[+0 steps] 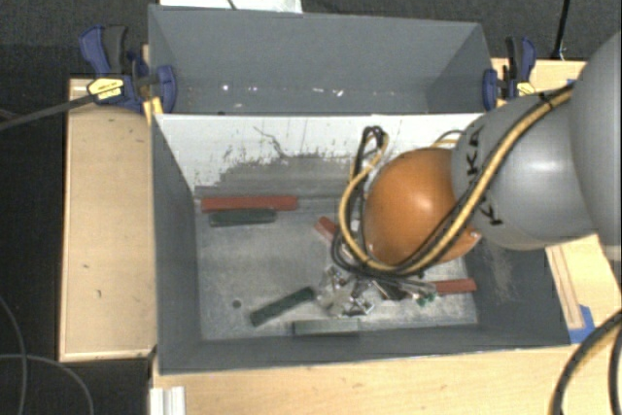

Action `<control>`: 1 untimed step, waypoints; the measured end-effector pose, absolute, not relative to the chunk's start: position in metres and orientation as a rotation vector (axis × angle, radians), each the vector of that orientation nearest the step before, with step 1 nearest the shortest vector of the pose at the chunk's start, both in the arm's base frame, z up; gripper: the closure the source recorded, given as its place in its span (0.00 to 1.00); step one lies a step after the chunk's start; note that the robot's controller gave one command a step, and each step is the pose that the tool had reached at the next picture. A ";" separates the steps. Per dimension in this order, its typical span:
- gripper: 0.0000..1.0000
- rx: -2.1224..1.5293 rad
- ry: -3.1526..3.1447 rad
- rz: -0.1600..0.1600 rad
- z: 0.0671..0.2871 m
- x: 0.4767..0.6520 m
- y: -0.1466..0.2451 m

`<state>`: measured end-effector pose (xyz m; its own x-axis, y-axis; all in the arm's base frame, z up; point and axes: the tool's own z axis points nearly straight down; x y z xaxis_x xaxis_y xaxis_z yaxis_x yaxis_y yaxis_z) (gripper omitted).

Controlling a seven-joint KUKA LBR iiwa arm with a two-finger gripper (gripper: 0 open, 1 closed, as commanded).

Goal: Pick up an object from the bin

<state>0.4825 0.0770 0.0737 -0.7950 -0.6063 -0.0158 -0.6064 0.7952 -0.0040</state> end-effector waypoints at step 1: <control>1.00 -0.997 2.962 0.002 0.074 0.483 0.077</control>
Offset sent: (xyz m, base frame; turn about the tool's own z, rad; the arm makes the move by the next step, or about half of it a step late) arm 0.0070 0.0247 -0.0037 0.1074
